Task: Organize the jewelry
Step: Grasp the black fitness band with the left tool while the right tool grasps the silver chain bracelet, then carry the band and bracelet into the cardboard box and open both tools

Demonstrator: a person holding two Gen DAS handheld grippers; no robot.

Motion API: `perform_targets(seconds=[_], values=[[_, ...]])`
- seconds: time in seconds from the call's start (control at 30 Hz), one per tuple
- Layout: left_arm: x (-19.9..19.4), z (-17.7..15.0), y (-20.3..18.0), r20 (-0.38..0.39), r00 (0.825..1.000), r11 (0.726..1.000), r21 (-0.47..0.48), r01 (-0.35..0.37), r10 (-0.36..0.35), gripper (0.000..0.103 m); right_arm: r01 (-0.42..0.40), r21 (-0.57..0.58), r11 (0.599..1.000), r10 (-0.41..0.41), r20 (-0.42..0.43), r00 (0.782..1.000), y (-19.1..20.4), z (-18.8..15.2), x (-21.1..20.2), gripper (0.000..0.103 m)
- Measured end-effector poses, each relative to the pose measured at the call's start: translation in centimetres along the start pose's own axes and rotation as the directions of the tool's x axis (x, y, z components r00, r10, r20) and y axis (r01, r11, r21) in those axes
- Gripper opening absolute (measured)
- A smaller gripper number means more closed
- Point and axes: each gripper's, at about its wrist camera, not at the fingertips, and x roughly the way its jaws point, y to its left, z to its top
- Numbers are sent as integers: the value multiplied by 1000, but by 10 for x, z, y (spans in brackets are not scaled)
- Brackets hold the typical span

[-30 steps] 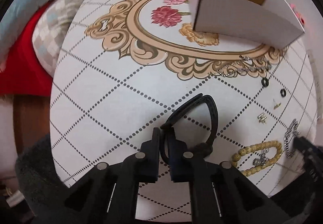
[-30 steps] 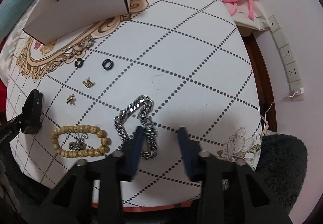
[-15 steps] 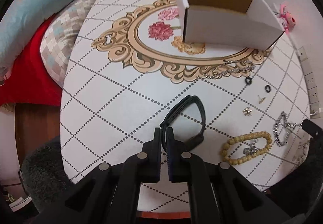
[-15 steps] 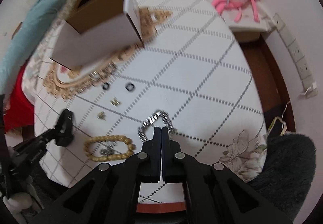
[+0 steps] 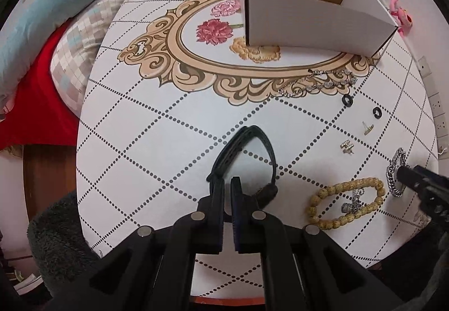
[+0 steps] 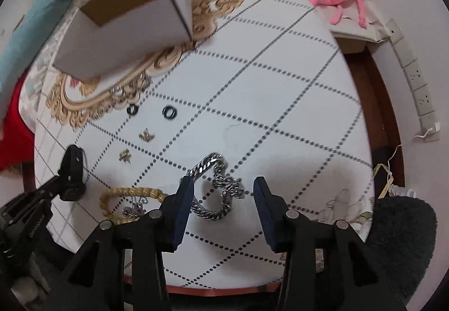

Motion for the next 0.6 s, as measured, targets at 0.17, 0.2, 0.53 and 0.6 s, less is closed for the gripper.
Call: perform_targets(seconds=[0.17,0.2,0.53,0.6], values=[[2,0,2,3,1000,1000,1,-5,5,2,91,-55,994,-87,74,993,13,-7,1,12],[2,1,3,4,1000,1000,1,-3,3,2,83,-51,995,-79,77,994,12,-8,0,11],[-40,8,7,72,995,998,3,69,-69,2,-104,-4,995,102,206,973,9,-6,-63,9],[-52,14,6,92,991,996,0,95,-94,2,-132,-17,991,132,228,965,11,1,-76,9]])
